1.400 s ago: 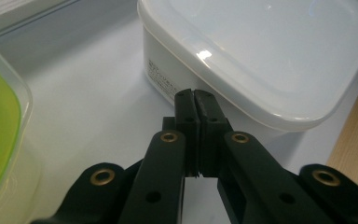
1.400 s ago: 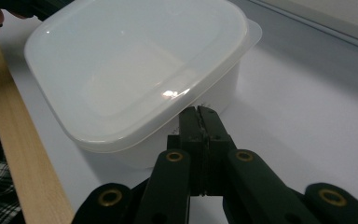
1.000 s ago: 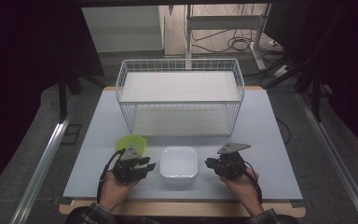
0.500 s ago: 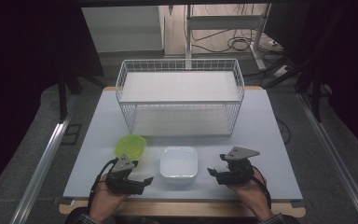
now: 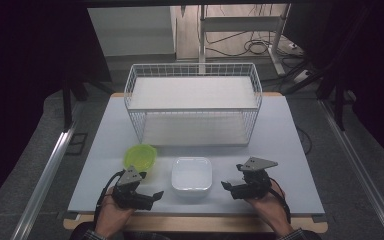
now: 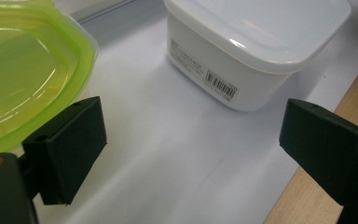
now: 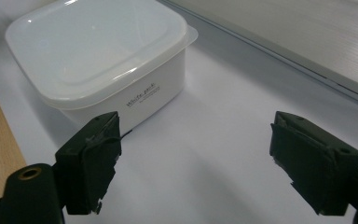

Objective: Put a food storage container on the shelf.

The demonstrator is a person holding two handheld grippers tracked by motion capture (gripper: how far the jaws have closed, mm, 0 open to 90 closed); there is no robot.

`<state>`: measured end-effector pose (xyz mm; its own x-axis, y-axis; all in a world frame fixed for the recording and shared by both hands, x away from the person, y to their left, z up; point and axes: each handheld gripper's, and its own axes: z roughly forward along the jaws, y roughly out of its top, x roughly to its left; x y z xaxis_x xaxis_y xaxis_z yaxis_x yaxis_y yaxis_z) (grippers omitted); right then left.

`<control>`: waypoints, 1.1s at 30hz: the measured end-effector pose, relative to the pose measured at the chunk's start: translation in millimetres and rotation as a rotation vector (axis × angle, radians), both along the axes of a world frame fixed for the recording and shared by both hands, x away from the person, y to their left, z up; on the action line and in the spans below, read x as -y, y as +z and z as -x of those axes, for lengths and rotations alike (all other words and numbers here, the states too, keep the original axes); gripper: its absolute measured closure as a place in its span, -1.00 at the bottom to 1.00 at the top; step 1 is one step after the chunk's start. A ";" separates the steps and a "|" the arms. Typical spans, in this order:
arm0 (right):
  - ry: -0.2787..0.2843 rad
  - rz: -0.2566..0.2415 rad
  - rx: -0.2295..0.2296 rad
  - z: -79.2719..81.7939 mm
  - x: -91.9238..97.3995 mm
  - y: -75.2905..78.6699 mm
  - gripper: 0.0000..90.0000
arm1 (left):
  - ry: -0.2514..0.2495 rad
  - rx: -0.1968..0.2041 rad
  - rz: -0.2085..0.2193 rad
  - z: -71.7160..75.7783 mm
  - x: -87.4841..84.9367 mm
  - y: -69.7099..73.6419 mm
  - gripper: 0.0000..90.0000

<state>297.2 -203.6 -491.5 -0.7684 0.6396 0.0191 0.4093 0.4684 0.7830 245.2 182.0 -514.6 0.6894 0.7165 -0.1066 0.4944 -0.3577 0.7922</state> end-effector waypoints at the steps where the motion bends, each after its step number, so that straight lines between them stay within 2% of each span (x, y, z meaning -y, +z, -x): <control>1: -0.001 -0.002 0.002 -0.2 0.0 0.0 -0.64 | -0.004 0.006 0.003 0.0 0.3 -0.2 -0.86; 5: 0.002 -0.008 0.000 -0.8 0.5 -0.3 -0.67 | -0.019 0.003 0.015 -0.1 1.4 0.6 -0.86; 17: 0.025 -0.028 -0.008 -0.7 -4.8 1.7 -0.76 | -0.053 -0.044 0.029 -6.8 14.5 8.7 -0.85; 21: 0.028 -0.027 -0.030 -1.5 -9.9 1.7 -0.85 | -0.067 -0.067 0.037 -13.9 20.5 11.8 -0.85; 25: 0.038 -0.050 -0.041 -1.4 -15.3 3.9 -0.89 | -0.077 -0.109 0.089 -24.1 25.5 12.4 -0.87; 28: 0.045 -0.068 -0.049 -0.9 -20.1 6.2 -0.90 | -0.082 -0.125 0.109 -29.5 29.6 13.1 -0.87; 33: 0.068 -0.064 -0.103 -2.8 -29.3 6.1 -0.87 | -0.091 -0.146 0.119 -37.3 37.8 12.0 -0.89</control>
<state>300.0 -174.4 -485.4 -0.8019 0.5810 0.1389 0.4579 0.4485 0.7675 282.5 144.2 -502.7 0.7214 0.6287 -0.2903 0.5773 -0.3145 0.7536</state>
